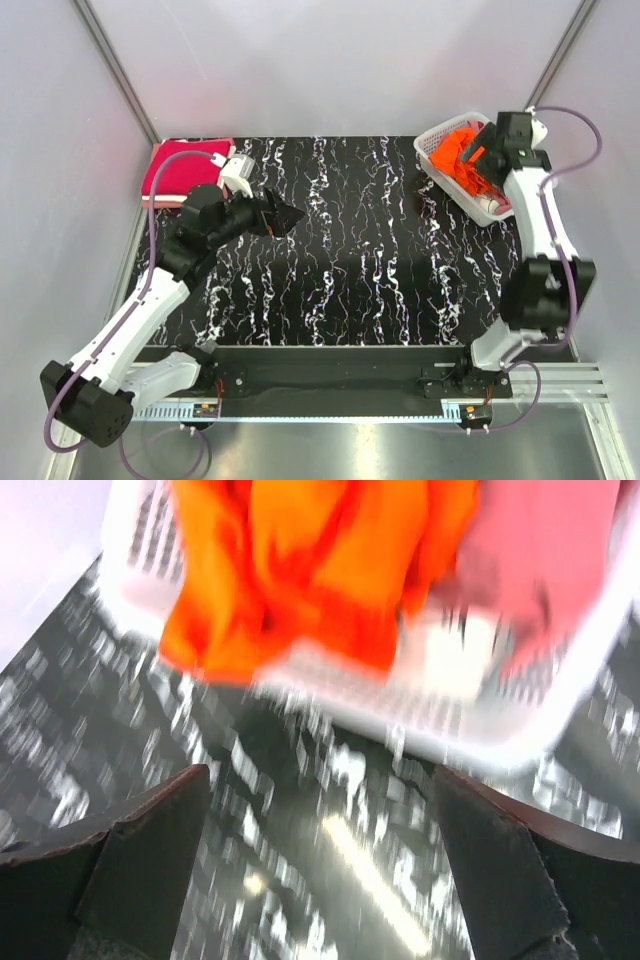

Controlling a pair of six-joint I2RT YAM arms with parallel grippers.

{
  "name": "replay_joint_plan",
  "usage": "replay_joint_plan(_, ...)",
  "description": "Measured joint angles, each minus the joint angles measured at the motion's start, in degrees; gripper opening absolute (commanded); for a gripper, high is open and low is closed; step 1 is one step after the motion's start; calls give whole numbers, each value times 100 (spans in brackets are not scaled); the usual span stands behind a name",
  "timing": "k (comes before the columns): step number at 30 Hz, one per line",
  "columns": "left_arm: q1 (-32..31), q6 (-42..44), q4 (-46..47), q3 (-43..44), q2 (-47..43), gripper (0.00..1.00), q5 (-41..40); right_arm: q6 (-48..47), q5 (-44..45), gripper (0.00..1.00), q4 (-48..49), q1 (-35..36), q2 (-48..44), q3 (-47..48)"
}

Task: Fold and stack the t-shirts
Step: Grab the tshirt from the pile

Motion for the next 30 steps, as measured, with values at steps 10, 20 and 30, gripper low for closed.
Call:
replay_joint_plan(10, 26, 7, -164, 2, 107, 99, 7, -717, 511, 73, -28, -431, 2524, 2452)
replay_joint_plan(20, 44, 9, -254, 2, 105, 99, 22, -1196, 17, 29, -114, -927, 4028, 4113)
replay_joint_plan(30, 68, 37, -256, 4, 114, 99, 35, -1342, -426, 0, -868, -1069, 4448, 5593)
